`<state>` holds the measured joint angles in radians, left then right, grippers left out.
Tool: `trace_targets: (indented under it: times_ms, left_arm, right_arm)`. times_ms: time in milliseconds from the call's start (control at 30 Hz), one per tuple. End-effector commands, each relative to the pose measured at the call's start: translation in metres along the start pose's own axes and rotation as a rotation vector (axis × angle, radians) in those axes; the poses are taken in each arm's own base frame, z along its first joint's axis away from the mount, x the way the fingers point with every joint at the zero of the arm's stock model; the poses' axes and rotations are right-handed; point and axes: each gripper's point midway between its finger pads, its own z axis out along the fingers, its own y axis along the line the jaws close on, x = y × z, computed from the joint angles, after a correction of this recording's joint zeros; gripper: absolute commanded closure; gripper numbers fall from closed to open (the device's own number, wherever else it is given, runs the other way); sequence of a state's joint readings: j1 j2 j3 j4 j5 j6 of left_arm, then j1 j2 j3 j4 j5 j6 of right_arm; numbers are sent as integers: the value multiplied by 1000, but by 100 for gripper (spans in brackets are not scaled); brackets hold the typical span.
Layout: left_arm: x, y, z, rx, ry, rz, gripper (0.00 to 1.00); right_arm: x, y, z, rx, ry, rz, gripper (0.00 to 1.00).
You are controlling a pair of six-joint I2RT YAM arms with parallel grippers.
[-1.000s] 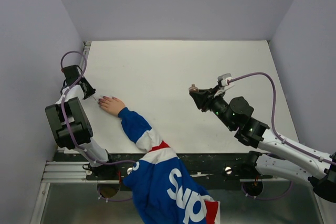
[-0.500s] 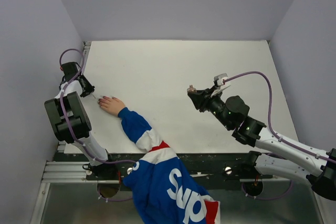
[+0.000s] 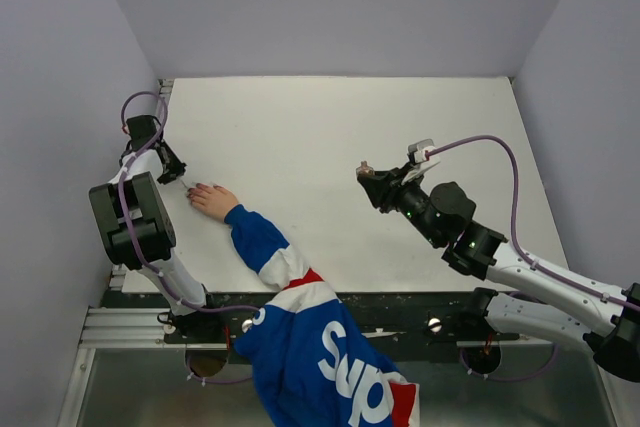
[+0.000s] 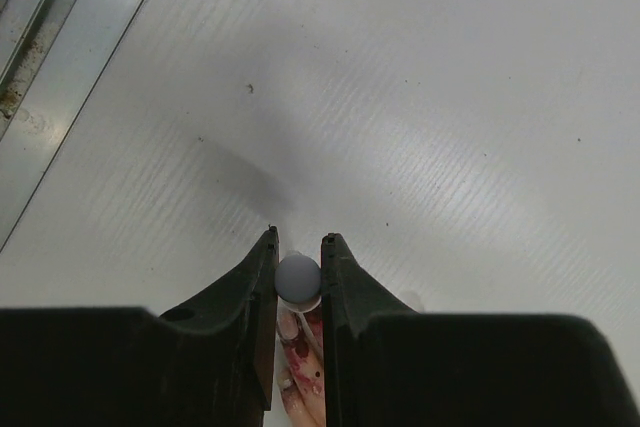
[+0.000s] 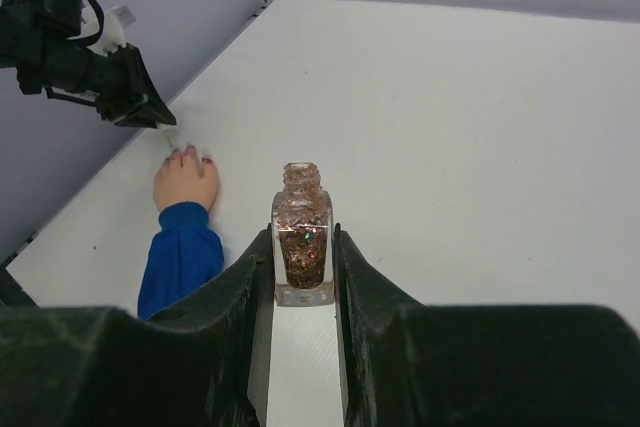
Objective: Paint the nails
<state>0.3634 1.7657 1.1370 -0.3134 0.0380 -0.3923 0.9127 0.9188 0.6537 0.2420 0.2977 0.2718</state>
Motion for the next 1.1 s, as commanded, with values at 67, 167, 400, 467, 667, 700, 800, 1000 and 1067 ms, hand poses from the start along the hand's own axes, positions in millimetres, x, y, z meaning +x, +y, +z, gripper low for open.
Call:
trace_targets:
  times_ms: [67, 167, 400, 467, 667, 700, 800, 1000, 1067]
  left_arm:
    - [-10, 2, -3, -78, -38, 6, 100]
    - [-9, 0, -3, -101, -38, 17, 100]
    - [-10, 2, -3, -121, -42, 22, 100]
    - [-9, 1, -4, -123, -38, 32, 100]
    - [-5, -3, -5, -145, -36, 72, 100]
    - [-5, -5, -5, -147, -39, 80, 100]
    - [-2, -10, -6, -129, -34, 108, 100]
    - [4, -10, -8, -127, -32, 115, 100]
    - [7, -9, -9, -137, -30, 120, 100]
  right_arm:
    - [-24, 7, -2, -24, -69, 19, 99]
    - [-24, 7, -3, -28, -72, 18, 99]
    - [-26, 7, -5, -28, -78, 20, 99]
    - [-26, 7, -5, -29, -80, 21, 99]
    - [-27, 10, -4, -41, -85, 23, 99]
    - [-27, 9, -4, -41, -85, 24, 99]
    - [-29, 9, -5, -43, -91, 23, 99]
    - [-32, 9, -8, -46, -97, 25, 99]
    - [-34, 10, -10, -46, -102, 28, 99]
